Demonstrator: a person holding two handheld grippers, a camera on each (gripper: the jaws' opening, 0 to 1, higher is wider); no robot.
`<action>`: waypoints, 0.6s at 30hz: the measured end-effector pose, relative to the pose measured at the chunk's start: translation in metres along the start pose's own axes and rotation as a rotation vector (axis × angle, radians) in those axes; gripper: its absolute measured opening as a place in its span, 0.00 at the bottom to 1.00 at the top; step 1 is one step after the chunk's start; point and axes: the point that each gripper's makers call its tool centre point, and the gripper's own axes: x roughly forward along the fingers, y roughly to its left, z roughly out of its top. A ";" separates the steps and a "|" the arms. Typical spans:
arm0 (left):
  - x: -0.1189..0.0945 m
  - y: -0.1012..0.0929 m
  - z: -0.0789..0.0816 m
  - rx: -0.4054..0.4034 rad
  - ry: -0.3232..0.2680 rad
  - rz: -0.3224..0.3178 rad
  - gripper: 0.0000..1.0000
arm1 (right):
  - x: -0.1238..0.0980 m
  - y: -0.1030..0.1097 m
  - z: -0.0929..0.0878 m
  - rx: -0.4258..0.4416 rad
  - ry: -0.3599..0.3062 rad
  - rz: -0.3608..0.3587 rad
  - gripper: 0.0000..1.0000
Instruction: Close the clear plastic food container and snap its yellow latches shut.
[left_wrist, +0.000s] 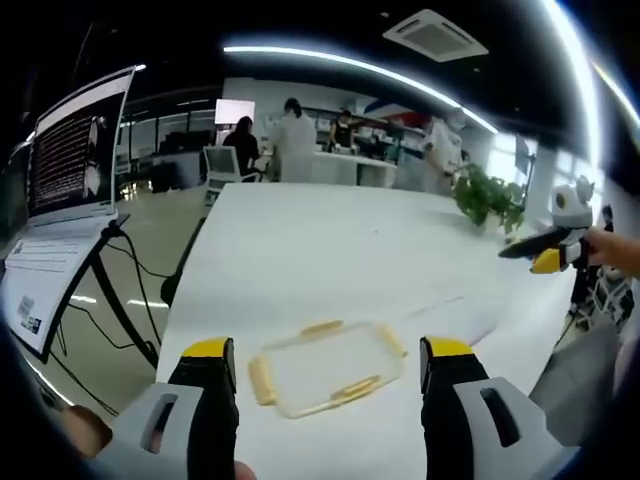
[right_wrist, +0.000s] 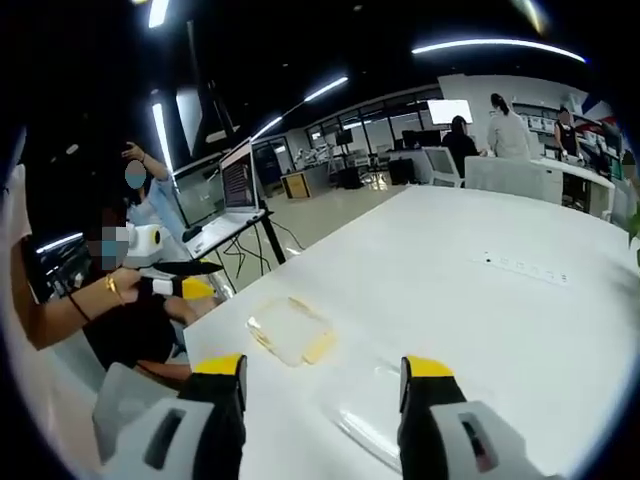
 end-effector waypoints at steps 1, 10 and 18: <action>0.001 0.002 -0.001 0.000 0.003 0.002 0.74 | 0.002 0.000 0.000 0.001 0.003 0.001 0.60; 0.007 0.008 -0.014 0.027 0.037 -0.017 0.74 | 0.022 0.003 0.000 -0.017 0.022 0.023 0.61; 0.010 0.013 -0.020 0.051 0.069 -0.027 0.75 | 0.038 0.005 0.000 -0.052 0.039 0.037 0.61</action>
